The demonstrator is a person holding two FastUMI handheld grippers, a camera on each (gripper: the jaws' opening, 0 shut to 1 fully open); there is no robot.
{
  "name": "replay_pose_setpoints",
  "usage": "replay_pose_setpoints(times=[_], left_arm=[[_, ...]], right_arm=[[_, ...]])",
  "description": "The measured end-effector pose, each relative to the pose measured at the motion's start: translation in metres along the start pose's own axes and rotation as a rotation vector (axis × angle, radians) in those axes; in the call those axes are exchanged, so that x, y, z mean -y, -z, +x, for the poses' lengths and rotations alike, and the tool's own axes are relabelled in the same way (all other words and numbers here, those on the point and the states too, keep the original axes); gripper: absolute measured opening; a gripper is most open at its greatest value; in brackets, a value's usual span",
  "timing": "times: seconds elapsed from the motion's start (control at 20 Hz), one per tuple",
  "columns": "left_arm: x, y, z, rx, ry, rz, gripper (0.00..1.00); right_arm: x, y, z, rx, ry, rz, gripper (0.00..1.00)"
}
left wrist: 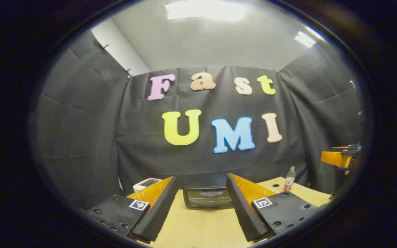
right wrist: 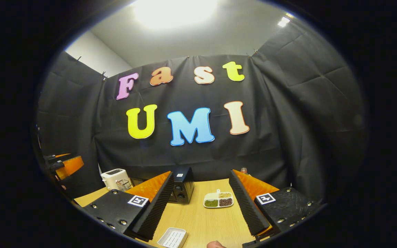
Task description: Open the electric oven with the left hand, put the food in, and close the electric oven.
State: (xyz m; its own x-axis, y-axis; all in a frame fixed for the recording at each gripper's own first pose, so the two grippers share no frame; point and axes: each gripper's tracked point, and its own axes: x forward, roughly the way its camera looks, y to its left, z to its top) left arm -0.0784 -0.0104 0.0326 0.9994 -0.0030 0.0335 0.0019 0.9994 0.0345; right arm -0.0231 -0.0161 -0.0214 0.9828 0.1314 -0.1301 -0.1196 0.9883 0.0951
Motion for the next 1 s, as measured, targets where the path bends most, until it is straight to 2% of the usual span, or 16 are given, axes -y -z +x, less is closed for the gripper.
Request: replay_pose_setpoints(times=[0.1, 0.25, 0.4, 0.5, 0.55, 0.6, 0.65, 0.75, 1.0], left_arm=[[-0.013, 0.000, -0.010, 0.004, -0.002, 0.008, 0.99], [-0.030, 0.005, -0.018, -0.008, -0.013, 0.006, 0.99], [-0.040, 0.010, -0.014, -0.016, -0.017, -0.021, 0.94], [-0.045, 0.008, -0.011, -0.008, -0.013, -0.021, 0.99], [-0.047, 0.008, -0.010, -0.004, -0.009, -0.014, 0.99], [-0.048, 0.009, -0.010, -0.003, -0.008, -0.005, 0.94], [-0.050, 0.010, -0.009, -0.004, -0.007, 0.001, 0.99], [-0.050, 0.013, -0.007, -0.007, -0.001, -0.009, 0.90], [-0.046, 0.019, -0.005, -0.015, 0.018, -0.026, 0.92]], right_arm=[[-0.006, -0.001, -0.002, 0.007, 0.018, -0.036, 0.98], [-0.026, -0.005, -0.005, 0.030, 0.019, -0.073, 0.98], [-0.046, -0.005, -0.011, 0.043, 0.004, -0.099, 0.98], [-0.055, -0.001, -0.015, 0.035, 0.000, -0.113, 0.98], [-0.057, -0.001, -0.017, 0.036, 0.003, -0.123, 0.98], [-0.057, 0.000, -0.019, 0.039, 0.007, -0.131, 0.98], [-0.057, -0.001, -0.021, 0.040, 0.011, -0.135, 0.98], [-0.059, 0.000, -0.024, 0.034, 0.016, -0.129, 0.98], [-0.054, -0.001, -0.031, 0.031, 0.041, -0.127, 0.98]])
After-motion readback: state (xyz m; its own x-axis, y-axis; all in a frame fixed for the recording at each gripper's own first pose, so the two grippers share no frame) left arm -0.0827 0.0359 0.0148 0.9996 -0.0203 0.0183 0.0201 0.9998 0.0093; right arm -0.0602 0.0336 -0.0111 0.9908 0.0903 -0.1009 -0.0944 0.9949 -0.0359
